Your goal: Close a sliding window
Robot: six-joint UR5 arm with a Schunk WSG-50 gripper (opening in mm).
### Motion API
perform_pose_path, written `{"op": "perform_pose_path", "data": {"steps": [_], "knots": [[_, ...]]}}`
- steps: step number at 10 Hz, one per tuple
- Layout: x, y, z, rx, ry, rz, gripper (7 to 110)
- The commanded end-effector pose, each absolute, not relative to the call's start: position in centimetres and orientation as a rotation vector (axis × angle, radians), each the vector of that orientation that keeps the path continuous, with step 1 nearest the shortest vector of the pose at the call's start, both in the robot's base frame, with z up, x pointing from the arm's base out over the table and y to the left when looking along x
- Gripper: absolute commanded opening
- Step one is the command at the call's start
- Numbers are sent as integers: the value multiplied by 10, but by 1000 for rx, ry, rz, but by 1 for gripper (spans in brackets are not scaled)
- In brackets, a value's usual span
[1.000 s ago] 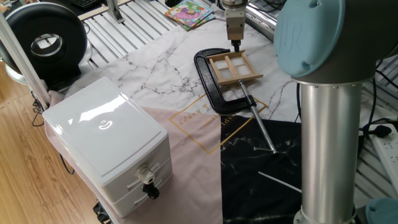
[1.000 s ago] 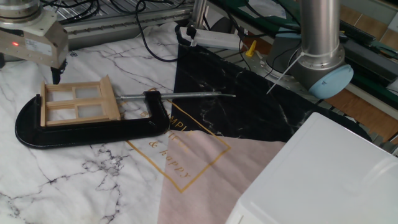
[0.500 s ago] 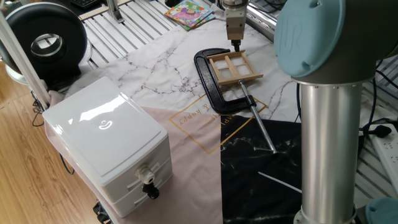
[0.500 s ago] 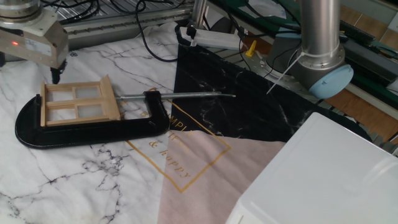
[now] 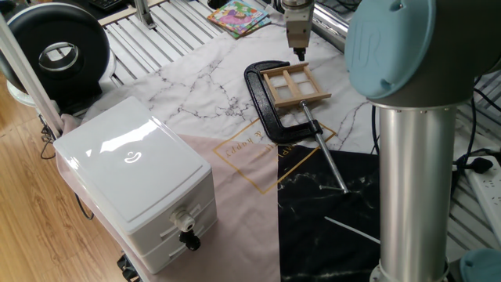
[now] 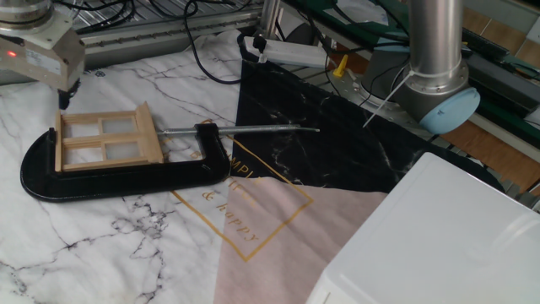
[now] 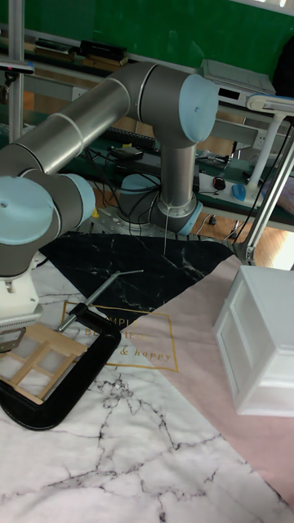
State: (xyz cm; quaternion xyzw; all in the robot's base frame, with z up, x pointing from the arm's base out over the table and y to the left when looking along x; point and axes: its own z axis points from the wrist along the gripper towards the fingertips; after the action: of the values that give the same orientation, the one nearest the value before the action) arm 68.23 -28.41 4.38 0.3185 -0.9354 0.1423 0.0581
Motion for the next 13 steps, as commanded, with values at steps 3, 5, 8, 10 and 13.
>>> {"op": "perform_pose_path", "data": {"steps": [3,5,8,10,13], "knots": [[697,-255,37,1058,-2919,291,44],[692,-249,36,1086,-2903,245,44],[669,-232,35,1044,-2866,91,44],[656,-242,37,1057,-2811,130,44],[687,-255,36,1122,-2850,244,44]]}}
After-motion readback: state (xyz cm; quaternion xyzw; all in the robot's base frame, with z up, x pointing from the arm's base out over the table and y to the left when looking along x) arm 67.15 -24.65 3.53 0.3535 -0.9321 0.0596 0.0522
